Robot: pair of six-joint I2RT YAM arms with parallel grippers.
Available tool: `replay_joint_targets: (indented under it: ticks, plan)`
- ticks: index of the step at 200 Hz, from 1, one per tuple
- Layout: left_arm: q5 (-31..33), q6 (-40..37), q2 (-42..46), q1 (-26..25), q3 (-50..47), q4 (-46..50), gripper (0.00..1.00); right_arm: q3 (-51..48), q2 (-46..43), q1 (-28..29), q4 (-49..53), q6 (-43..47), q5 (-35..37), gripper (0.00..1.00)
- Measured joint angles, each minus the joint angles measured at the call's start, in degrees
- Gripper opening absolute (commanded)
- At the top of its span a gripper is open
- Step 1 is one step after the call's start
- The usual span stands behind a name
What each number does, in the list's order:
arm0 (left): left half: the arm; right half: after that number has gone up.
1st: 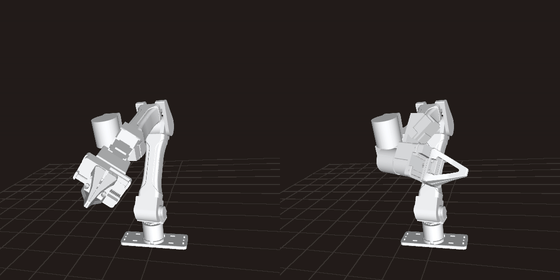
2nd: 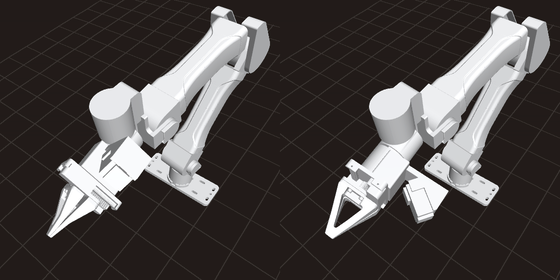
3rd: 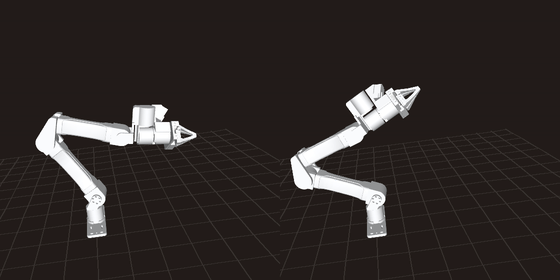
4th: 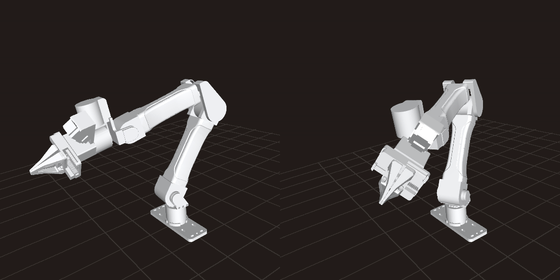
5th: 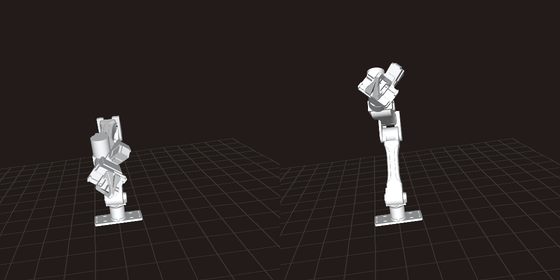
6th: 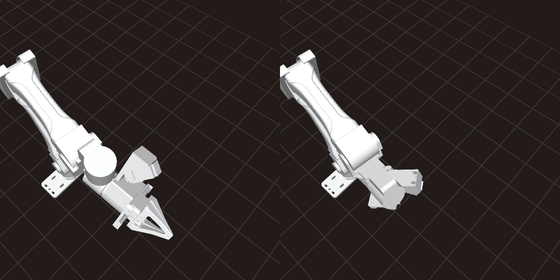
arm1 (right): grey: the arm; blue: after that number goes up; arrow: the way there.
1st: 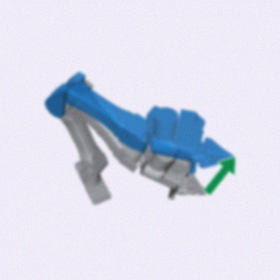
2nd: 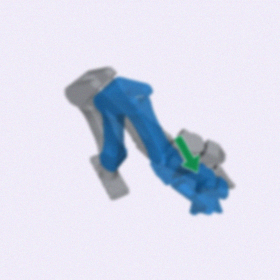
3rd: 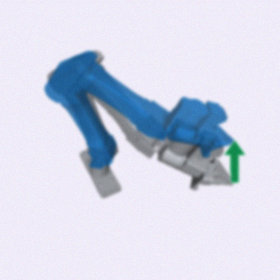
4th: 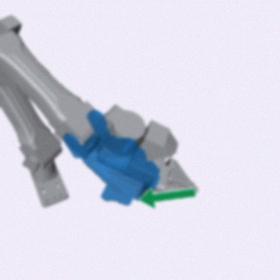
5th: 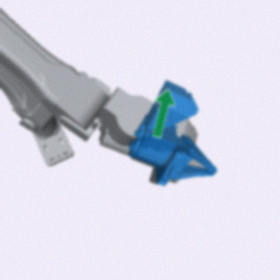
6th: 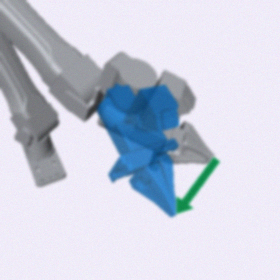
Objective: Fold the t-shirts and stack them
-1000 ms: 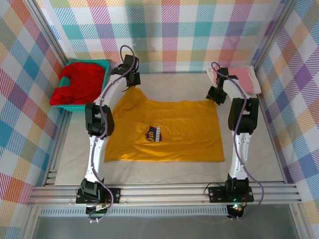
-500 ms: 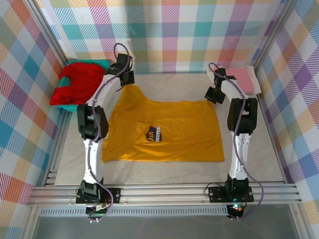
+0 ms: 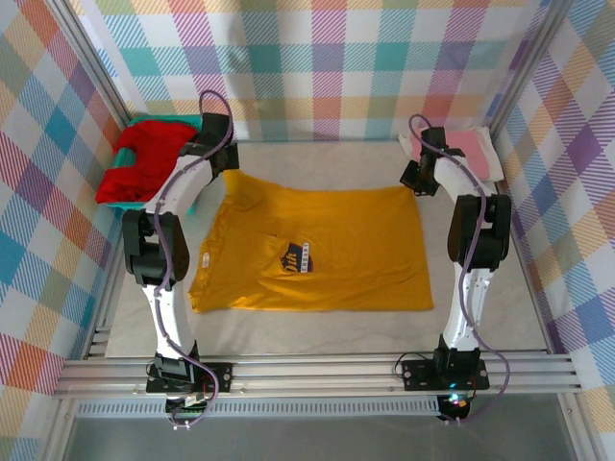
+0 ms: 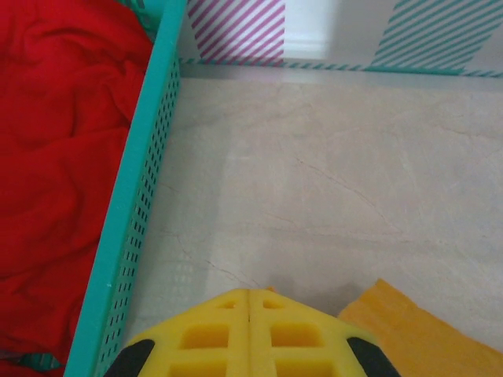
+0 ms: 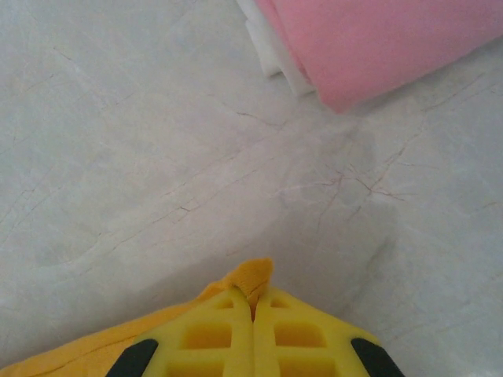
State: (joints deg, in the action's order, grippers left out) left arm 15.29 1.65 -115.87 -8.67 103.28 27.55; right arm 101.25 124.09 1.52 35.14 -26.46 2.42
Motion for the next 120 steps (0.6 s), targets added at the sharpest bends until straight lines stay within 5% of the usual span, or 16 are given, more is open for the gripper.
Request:
replay_joint_targets:
  ticks: [52, 120]
  plan:
    - [-0.24, -1.11, 1.55, -0.02, -1.31, -1.73, 0.00, -2.95, -2.40, 0.00, -2.99, 0.39, -0.31, 0.00]
    - [-0.15, 0.94, 20.48, -0.20, -26.62, -7.82, 0.00, -19.10, -15.26, -0.02, -8.22, -1.38, -1.77, 0.00]
